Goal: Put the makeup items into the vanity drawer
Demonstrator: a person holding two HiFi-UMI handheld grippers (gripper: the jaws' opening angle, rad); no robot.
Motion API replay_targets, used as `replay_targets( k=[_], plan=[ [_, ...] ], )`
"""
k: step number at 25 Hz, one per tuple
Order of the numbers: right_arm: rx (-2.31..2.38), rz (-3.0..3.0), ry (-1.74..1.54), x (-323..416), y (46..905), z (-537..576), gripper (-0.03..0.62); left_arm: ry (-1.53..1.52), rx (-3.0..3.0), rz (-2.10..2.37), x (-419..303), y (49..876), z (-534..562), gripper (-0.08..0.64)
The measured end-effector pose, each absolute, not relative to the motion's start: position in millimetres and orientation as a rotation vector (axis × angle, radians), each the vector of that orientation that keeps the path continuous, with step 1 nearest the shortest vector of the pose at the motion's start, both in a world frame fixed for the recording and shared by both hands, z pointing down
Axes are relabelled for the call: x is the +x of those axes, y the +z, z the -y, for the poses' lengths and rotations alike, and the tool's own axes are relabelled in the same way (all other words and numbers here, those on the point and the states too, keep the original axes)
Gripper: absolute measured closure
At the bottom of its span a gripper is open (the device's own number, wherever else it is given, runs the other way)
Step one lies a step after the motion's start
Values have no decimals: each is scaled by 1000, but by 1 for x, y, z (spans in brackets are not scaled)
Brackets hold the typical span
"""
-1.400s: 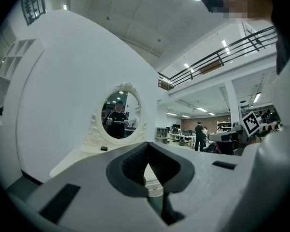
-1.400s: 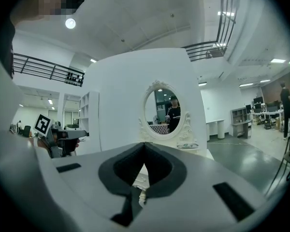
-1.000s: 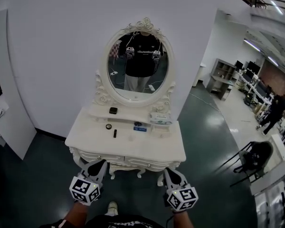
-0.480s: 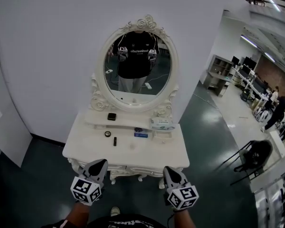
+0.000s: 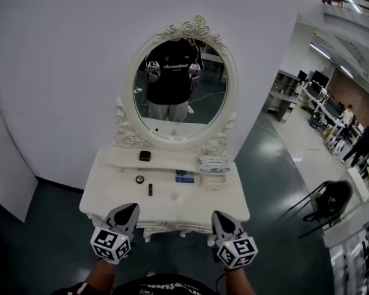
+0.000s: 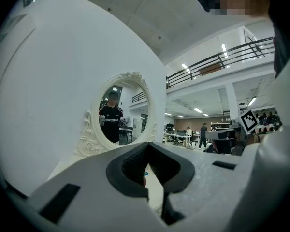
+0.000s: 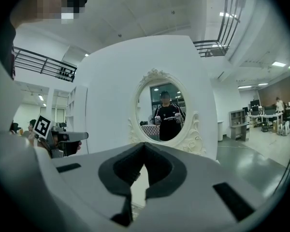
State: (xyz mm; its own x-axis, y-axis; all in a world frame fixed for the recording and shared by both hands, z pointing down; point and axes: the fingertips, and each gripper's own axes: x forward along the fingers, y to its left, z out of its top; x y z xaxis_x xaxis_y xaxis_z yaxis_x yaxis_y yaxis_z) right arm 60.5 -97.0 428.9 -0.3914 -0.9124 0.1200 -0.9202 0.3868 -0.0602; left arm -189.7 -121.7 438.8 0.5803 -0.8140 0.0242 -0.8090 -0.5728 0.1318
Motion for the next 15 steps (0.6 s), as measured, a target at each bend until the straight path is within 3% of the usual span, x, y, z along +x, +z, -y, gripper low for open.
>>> replay_targets(
  k=[15],
  plan=[
    [1745, 2516, 218, 79, 445, 132, 589, -13, 2694, 1342, -165, 454, 168, 555]
  ],
)
